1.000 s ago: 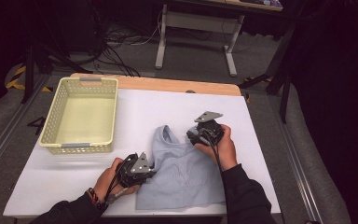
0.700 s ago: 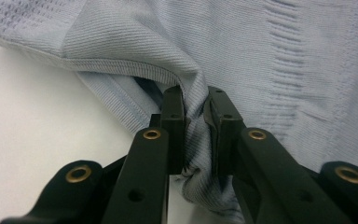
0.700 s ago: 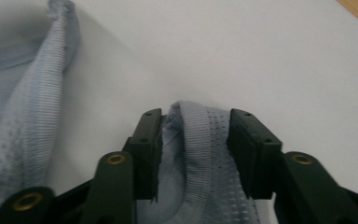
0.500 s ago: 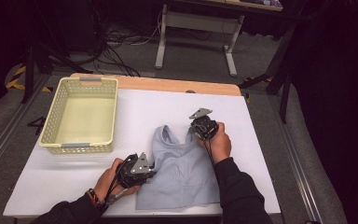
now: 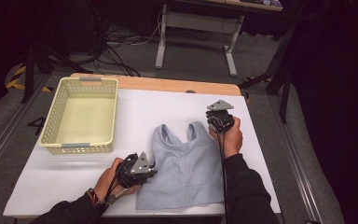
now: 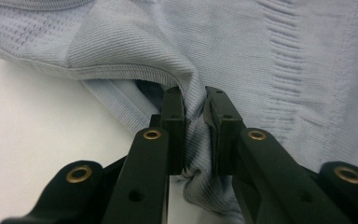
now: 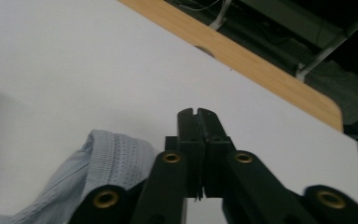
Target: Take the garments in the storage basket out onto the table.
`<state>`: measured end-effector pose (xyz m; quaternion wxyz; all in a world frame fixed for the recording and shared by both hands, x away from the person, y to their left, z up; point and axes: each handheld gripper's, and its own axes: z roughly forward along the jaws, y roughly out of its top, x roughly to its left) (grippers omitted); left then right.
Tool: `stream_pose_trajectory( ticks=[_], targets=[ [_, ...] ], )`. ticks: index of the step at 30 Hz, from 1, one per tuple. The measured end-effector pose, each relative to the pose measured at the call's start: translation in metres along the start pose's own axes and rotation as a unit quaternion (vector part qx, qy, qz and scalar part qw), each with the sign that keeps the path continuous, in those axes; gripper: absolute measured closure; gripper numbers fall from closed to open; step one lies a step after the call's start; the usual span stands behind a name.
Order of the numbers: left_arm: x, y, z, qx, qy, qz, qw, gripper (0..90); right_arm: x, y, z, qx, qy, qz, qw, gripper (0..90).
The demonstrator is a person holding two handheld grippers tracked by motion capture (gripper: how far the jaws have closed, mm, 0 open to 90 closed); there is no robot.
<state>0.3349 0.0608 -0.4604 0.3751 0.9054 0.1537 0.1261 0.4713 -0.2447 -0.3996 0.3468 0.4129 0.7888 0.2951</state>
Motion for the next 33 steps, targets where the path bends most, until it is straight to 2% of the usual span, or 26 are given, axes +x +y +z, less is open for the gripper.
stream_pose_trajectory(
  ticks=[1,3,5,10,13,15,18,20,21,22,24,27,28,31,33],
  targets=[
    [0.000,0.000,0.000,0.003,-0.001,-0.002,1.0000,79.9,-0.001,-0.001,0.002,0.002,0.003,0.006,1.0000,75.2],
    [-0.001,0.000,0.000,0.003,-0.003,0.000,1.0000,80.1,-0.002,-0.007,0.007,0.004,0.035,0.029,0.9990,70.8],
    [-0.001,0.000,0.001,0.010,-0.004,0.000,0.9999,80.2,-0.002,-0.012,0.013,0.009,0.056,0.046,0.9973,63.5],
    [0.000,0.000,0.003,0.008,-0.005,0.006,0.9999,80.2,0.002,-0.022,0.031,0.036,0.082,0.055,0.9944,53.8],
    [0.000,-0.001,0.004,0.005,-0.007,0.003,1.0000,80.1,0.005,-0.029,0.044,0.064,0.120,0.058,0.9890,48.2],
    [0.000,-0.002,0.004,0.008,-0.009,-0.002,0.9999,80.0,0.008,-0.031,0.049,0.072,0.129,0.054,0.9876,48.8],
    [0.001,-0.002,0.004,0.007,-0.010,-0.001,0.9999,80.0,0.009,-0.031,0.051,0.064,0.136,0.057,0.9870,52.1],
    [0.000,-0.002,0.004,0.006,-0.010,-0.002,0.9999,79.9,0.009,-0.031,0.051,0.062,0.146,0.059,0.9856,59.3],
    [0.001,-0.002,0.005,0.004,-0.010,0.000,0.9999,79.9,0.010,-0.031,0.051,0.061,0.154,0.051,0.9849,66.7],
    [0.001,-0.002,0.004,0.004,-0.009,0.000,0.9999,79.8,0.012,-0.030,0.050,0.062,0.158,0.046,0.9844,69.5],
    [0.001,-0.002,0.004,0.002,-0.010,-0.001,0.9999,79.6,0.015,-0.028,0.049,0.064,0.149,0.028,0.9864,78.1],
    [0.002,-0.002,0.003,0.000,-0.010,-0.003,0.9999,79.4,0.016,-0.027,0.046,0.058,0.129,0.017,0.9897,81.5],
    [0.002,-0.002,0.003,-0.001,-0.010,-0.004,0.9999,79.1,0.014,-0.027,0.043,0.049,0.110,0.020,0.9925,81.9],
    [0.002,0.000,0.003,0.000,-0.006,0.003,1.0000,79.1,0.004,-0.028,0.032,0.022,0.060,0.037,0.9973,82.7],
    [0.002,0.002,0.002,-0.003,-0.002,0.005,1.0000,78.8,-0.003,-0.029,0.027,0.010,0.040,0.046,0.9981,82.9]
  ],
)
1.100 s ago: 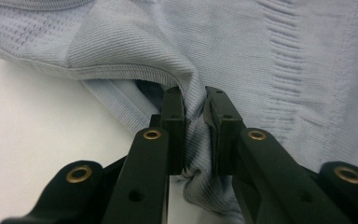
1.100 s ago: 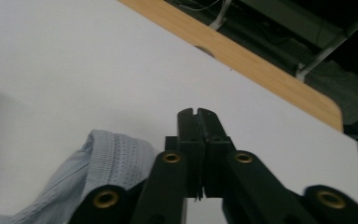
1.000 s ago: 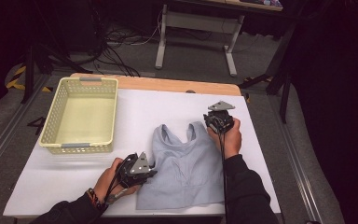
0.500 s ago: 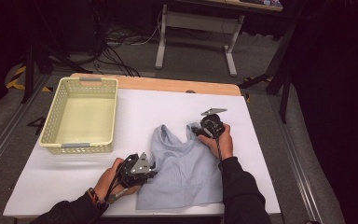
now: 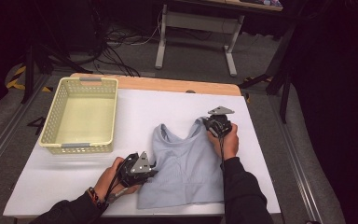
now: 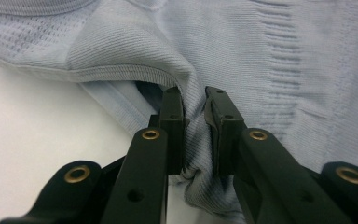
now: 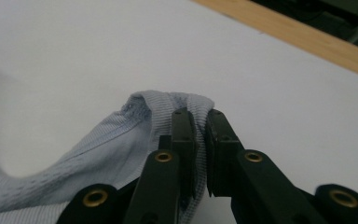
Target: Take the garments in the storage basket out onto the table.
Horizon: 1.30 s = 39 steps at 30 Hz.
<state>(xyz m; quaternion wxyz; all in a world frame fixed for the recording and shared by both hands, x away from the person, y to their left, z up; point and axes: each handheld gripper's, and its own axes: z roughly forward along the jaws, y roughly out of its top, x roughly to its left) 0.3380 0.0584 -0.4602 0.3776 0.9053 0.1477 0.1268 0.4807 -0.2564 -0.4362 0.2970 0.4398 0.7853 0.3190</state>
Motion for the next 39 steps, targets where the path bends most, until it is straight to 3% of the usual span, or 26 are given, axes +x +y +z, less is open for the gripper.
stream_pose_trajectory(
  ticks=[3,5,6,8,11,12,13,14,15,17,21,23,25,28,30,35,37,39],
  targets=[
    [0.002,0.006,-0.003,-0.013,0.013,-0.007,0.9998,72.5,-0.010,-0.002,-0.009,-0.017,-0.025,0.015,0.9994,82.9],
    [0.005,0.012,-0.006,-0.025,0.034,-0.020,0.9989,62.0,-0.016,-0.004,-0.013,-0.028,-0.034,0.028,0.9986,82.4],
    [0.008,0.015,-0.008,-0.035,0.047,-0.036,0.9976,56.2,-0.017,-0.004,-0.014,-0.028,-0.037,0.031,0.9984,82.0],
    [0.014,0.021,-0.011,-0.057,0.051,-0.055,0.9955,50.7,-0.020,-0.007,-0.014,-0.026,-0.043,0.036,0.9981,80.0],
    [0.022,0.033,-0.016,-0.079,0.087,-0.065,0.9910,38.4,-0.022,-0.011,-0.014,-0.024,-0.041,0.039,0.9981,79.0],
    [0.025,0.036,-0.017,-0.089,0.091,-0.071,0.9893,37.0,-0.022,-0.012,-0.015,-0.024,-0.040,0.040,0.9981,77.8],
    [0.025,0.036,-0.017,-0.089,0.091,-0.071,0.9893,35.3,-0.022,-0.012,-0.015,-0.024,-0.040,0.040,0.9981,77.8],
    [0.036,0.043,-0.018,-0.104,0.101,-0.090,0.9853,33.5,-0.022,-0.014,-0.018,-0.027,-0.041,0.043,0.9979,74.2],
    [0.036,0.043,-0.018,-0.104,0.101,-0.090,0.9853,32.5,-0.022,-0.016,-0.019,-0.031,-0.040,0.044,0.9977,72.0],
    [0.047,0.047,-0.015,-0.103,0.106,-0.108,0.9831,31.7,-0.022,-0.018,-0.023,-0.036,-0.041,0.049,0.9973,59.9],
    [0.066,0.055,0.005,-0.087,0.131,-0.126,0.9795,31.5,-0.024,-0.023,-0.033,-0.055,-0.028,0.056,0.9966,56.6],
    [0.078,0.056,0.021,-0.062,0.141,-0.140,0.9781,31.0,-0.024,-0.028,-0.040,-0.064,-0.017,0.056,0.9962,52.1],
    [0.088,0.055,0.035,-0.058,0.132,-0.170,0.9747,29.7,-0.023,-0.034,-0.046,-0.070,0.001,0.051,0.9963,48.3],
    [0.102,0.054,0.049,-0.043,0.144,-0.191,0.9700,28.5,-0.022,-0.046,-0.052,-0.071,0.021,0.041,0.9964,46.1],
    [0.110,0.052,0.057,-0.042,0.133,-0.208,0.9681,26.9,-0.025,-0.055,-0.061,-0.066,0.037,0.039,0.9964,44.4],
    [0.117,0.052,0.083,-0.002,0.122,-0.202,0.9718,27.4,-0.028,-0.069,-0.070,-0.052,0.065,0.057,0.9949,42.5],
    [0.117,0.053,0.089,0.014,0.117,-0.195,0.9738,30.0,-0.025,-0.075,-0.072,-0.039,0.077,0.049,0.9951,42.5],
    [0.117,0.055,0.089,0.011,0.107,-0.189,0.9760,36.5,-0.021,-0.080,-0.074,-0.024,0.083,0.033,0.9957,42.6]
  ],
)
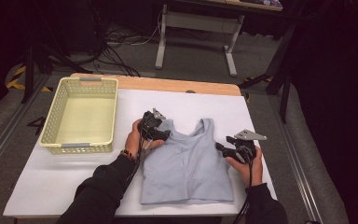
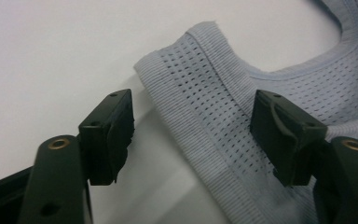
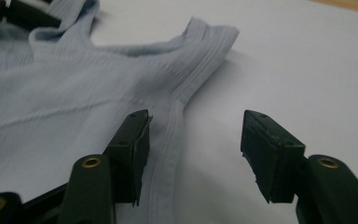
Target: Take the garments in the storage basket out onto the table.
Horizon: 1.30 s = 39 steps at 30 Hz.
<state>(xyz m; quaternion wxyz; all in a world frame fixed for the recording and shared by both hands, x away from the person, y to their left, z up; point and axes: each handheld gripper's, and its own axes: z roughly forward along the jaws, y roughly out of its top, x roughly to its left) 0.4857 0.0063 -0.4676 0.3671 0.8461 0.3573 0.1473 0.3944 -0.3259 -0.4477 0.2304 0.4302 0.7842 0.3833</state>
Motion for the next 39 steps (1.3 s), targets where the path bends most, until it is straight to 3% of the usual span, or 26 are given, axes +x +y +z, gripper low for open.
stream_pose_trajectory(
  ticks=[3,6,8,10,15,19,21,24,27,28,32,35,37,39],
  targets=[
    [-0.001,0.001,0.000,0.001,-0.033,0.023,0.9992,58.8,0.001,-0.006,-0.003,0.021,0.001,-0.016,0.9997,42.3],
    [-0.002,0.001,-0.002,0.006,-0.042,0.027,0.9987,79.4,-0.002,-0.010,-0.015,0.028,0.006,-0.009,0.9996,41.1],
    [-0.001,0.001,-0.003,0.006,-0.039,0.026,0.9989,83.6,-0.004,-0.017,-0.028,0.035,0.008,-0.015,0.9993,42.4],
    [0.001,0.001,-0.005,0.006,-0.019,0.030,0.9993,84.0,-0.004,-0.019,-0.031,0.036,0.011,-0.014,0.9992,43.8],
    [0.011,0.007,-0.015,-0.004,0.014,0.025,0.9996,84.3,-0.010,-0.029,-0.032,0.032,0.028,0.022,0.9988,48.3],
    [0.015,0.015,-0.018,-0.011,0.021,0.018,0.9996,84.2,-0.006,-0.027,-0.029,0.045,0.028,0.004,0.9986,51.2],
    [0.014,0.017,-0.017,-0.017,0.023,0.019,0.9994,81.9,-0.004,-0.025,-0.029,0.045,0.027,-0.009,0.9986,53.3],
    [0.010,0.020,-0.018,-0.025,0.037,0.015,0.9989,63.7,-0.003,-0.027,-0.025,0.049,0.033,-0.011,0.9982,56.1],
    [0.005,0.022,-0.024,-0.033,0.037,0.013,0.9987,46.8,-0.005,-0.029,-0.021,0.052,0.039,-0.005,0.9979,58.9],
    [0.002,0.023,-0.028,-0.038,0.039,0.016,0.9984,45.3,-0.005,-0.030,-0.021,0.051,0.043,-0.001,0.9978,60.3],
    [-0.016,0.023,-0.050,-0.066,0.030,0.054,0.9960,36.4,-0.004,-0.031,-0.021,0.050,0.055,0.007,0.9973,70.9],
    [-0.036,0.013,-0.067,-0.076,0.012,0.094,0.9926,32.6,0.000,-0.030,-0.022,0.051,0.055,-0.010,0.9971,77.8],
    [-0.050,0.001,-0.078,-0.076,0.006,0.123,0.9894,31.0,0.002,-0.029,-0.022,0.054,0.051,-0.014,0.9972,80.0],
    [-0.061,-0.012,-0.087,-0.061,0.017,0.149,0.9868,29.0,0.002,-0.028,-0.024,0.051,0.048,-0.012,0.9975,80.9]
  ],
)
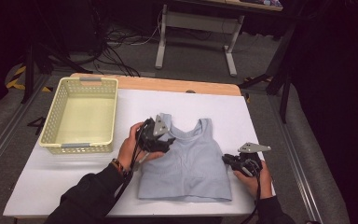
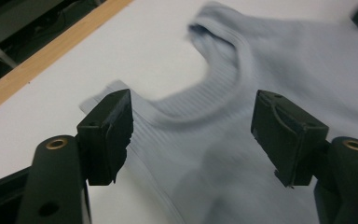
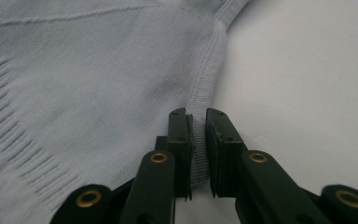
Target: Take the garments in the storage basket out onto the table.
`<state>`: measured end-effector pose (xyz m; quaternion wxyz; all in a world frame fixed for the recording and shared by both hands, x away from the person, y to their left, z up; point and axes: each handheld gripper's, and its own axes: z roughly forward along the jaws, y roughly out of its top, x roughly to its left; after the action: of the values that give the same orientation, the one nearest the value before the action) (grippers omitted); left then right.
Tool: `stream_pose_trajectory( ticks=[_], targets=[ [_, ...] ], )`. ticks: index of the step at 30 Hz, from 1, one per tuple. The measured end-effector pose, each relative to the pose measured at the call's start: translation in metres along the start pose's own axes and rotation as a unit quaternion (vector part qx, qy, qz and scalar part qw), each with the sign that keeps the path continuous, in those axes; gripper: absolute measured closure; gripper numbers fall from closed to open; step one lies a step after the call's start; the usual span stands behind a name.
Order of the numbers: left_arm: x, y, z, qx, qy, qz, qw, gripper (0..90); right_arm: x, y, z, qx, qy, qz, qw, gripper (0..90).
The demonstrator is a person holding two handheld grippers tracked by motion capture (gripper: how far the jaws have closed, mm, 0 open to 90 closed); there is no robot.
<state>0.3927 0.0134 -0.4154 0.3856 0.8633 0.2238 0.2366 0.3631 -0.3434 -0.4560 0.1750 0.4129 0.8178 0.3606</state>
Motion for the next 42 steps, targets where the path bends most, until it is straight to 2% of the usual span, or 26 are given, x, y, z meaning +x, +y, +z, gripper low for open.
stream_pose_trajectory(
  ticks=[1,4,6,7,8,10,12,14,16,17,19,20,21,23,25,27,30,31,32,34,38,40,41,42],
  targets=[
    [-0.004,-0.005,-0.005,-0.002,-0.005,0.003,1.0000,27.4,-0.001,0.000,-0.001,-0.002,0.000,0.005,1.0000,81.5],
    [-0.014,-0.022,-0.023,-0.015,-0.032,-0.004,0.9994,26.5,-0.002,0.002,-0.007,-0.018,-0.009,0.010,0.9997,82.6],
    [-0.023,-0.033,-0.034,-0.020,-0.053,0.002,0.9984,24.7,0.000,0.004,-0.011,-0.028,-0.018,0.007,0.9994,82.8],
    [-0.029,-0.039,-0.040,-0.023,-0.057,0.007,0.9981,24.3,0.001,0.004,-0.013,-0.034,-0.022,0.007,0.9992,82.8],
    [-0.037,-0.043,-0.045,-0.022,-0.066,0.020,0.9974,24.1,0.002,0.005,-0.014,-0.038,-0.026,0.008,0.9989,82.9],
    [-0.051,-0.052,-0.056,-0.018,-0.096,0.044,0.9942,23.3,0.003,0.006,-0.017,-0.045,-0.031,0.011,0.9985,83.4],
    [-0.062,-0.062,-0.062,-0.006,-0.121,0.055,0.9911,23.5,0.004,0.007,-0.019,-0.054,-0.044,0.018,0.9974,83.5],
    [-0.070,-0.071,-0.065,0.012,-0.124,0.075,0.9894,23.7,0.005,0.006,-0.019,-0.054,-0.045,0.022,0.9973,83.3],
    [-0.073,-0.078,-0.065,0.024,-0.144,0.073,0.9866,28.4,0.004,0.006,-0.016,-0.043,-0.044,0.025,0.9978,77.6],
    [-0.074,-0.081,-0.064,0.032,-0.145,0.080,0.9856,29.4,0.003,0.007,-0.013,-0.041,-0.048,0.028,0.9976,71.2],
    [-0.072,-0.084,-0.062,0.041,-0.138,0.095,0.9850,31.3,-0.001,0.009,-0.009,-0.046,-0.036,0.040,0.9975,54.0],
    [-0.069,-0.086,-0.062,0.041,-0.145,0.086,0.9849,32.8,-0.004,0.013,-0.006,-0.050,-0.028,0.042,0.9975,46.9],
    [-0.066,-0.087,-0.061,0.039,-0.153,0.080,0.9842,34.1,-0.006,0.017,-0.004,-0.058,-0.029,0.036,0.9972,45.2],
    [-0.065,-0.089,-0.059,0.046,-0.154,0.081,0.9837,35.4,-0.011,0.027,0.003,-0.070,-0.037,0.031,0.9963,42.2],
    [-0.065,-0.090,-0.057,0.048,-0.157,0.077,0.9834,37.1,-0.016,0.041,0.013,-0.066,-0.042,0.021,0.9967,39.8],
    [-0.064,-0.090,-0.057,0.049,-0.154,0.073,0.9841,39.7,-0.021,0.055,0.025,-0.069,-0.036,0.009,0.9969,39.4],
    [-0.064,-0.090,-0.057,0.052,-0.155,0.072,0.9840,47.1,-0.029,0.074,0.045,-0.075,-0.023,0.025,0.9966,37.6],
    [-0.063,-0.090,-0.057,0.052,-0.162,0.072,0.9829,51.1,-0.031,0.080,0.051,-0.072,-0.022,0.032,0.9967,36.4],
    [-0.062,-0.090,-0.057,0.051,-0.176,0.069,0.9807,57.0,-0.032,0.086,0.058,-0.067,-0.020,0.034,0.9970,36.0],
    [-0.061,-0.091,-0.057,0.051,-0.181,0.068,0.9798,62.0,-0.033,0.095,0.074,-0.044,-0.024,0.029,0.9983,34.8],
    [-0.063,-0.089,-0.058,0.057,-0.176,0.090,0.9786,78.0,-0.036,0.105,0.103,0.001,-0.032,0.037,0.9988,32.5],
    [-0.065,-0.088,-0.059,0.060,-0.168,0.104,0.9784,81.7,-0.037,0.108,0.116,0.023,-0.036,0.034,0.9985,33.9],
    [-0.066,-0.088,-0.059,0.060,-0.167,0.108,0.9781,83.2,-0.038,0.109,0.120,0.024,-0.035,0.041,0.9983,33.9],
    [-0.066,-0.087,-0.059,0.061,-0.168,0.113,0.9774,83.9,-0.039,0.111,0.121,0.018,-0.034,0.044,0.9983,38.0]
  ],
)
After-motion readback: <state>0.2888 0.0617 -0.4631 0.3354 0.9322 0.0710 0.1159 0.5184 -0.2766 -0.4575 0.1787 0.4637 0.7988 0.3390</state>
